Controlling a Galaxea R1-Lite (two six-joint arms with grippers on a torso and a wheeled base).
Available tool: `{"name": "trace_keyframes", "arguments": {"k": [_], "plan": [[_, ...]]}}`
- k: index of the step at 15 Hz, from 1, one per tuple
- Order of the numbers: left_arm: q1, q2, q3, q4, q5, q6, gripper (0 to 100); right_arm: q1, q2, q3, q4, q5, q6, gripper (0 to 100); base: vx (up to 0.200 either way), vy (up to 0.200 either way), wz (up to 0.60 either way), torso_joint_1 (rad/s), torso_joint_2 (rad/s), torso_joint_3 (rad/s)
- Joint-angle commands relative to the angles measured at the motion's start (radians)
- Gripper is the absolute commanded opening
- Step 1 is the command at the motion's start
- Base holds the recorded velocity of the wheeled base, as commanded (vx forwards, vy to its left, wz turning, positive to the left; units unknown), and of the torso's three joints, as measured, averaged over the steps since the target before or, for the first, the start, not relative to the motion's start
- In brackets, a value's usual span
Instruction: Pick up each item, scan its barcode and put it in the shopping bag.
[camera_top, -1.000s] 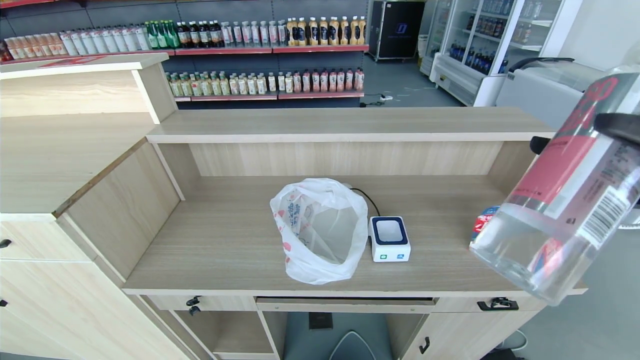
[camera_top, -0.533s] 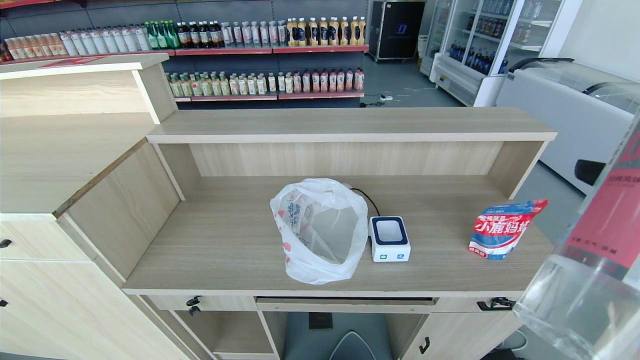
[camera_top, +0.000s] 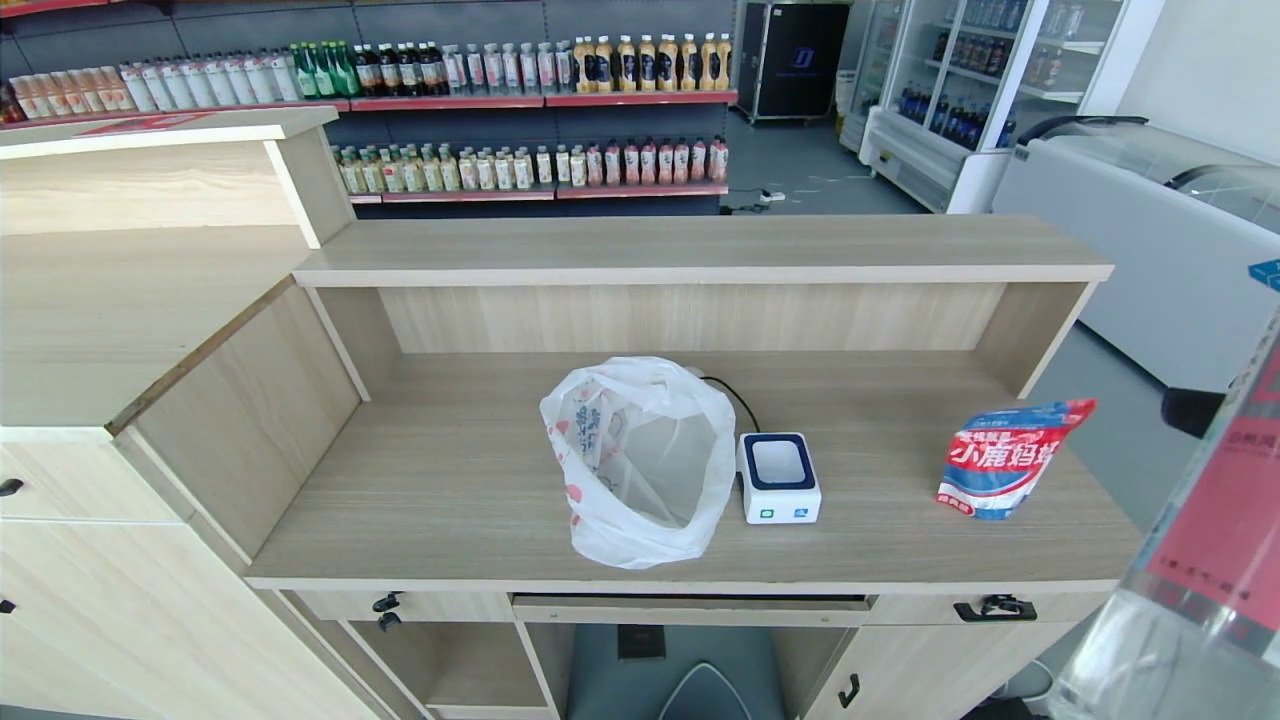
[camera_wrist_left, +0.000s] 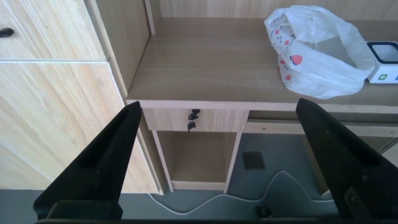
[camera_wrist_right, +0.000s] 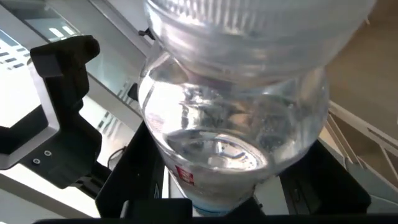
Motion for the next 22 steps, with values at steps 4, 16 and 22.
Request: {"name": "trace_keyframes", "arguments": {"k": [4,16,22], "plan": [[0.001,0.000,0.000,0.001,0.000,0.000,100,-0.007,-0.036,0.001,0.080,-0.004,-0.055,0,0.000,0.000,0.00,0.000,0.00,0.000],[0.001,0.000,0.000,0.000,0.000,0.000,100,-0.044,-0.042,-0.005,0.151,-0.004,-0.116,0,0.000,0.000,0.00,0.000,0.00,0.000],[0.001,0.000,0.000,0.001,0.000,0.000,100,-0.047,-0.036,-0.008,0.154,-0.010,-0.122,0,0.000,0.000,0.00,0.000,0.00,0.000]]}}
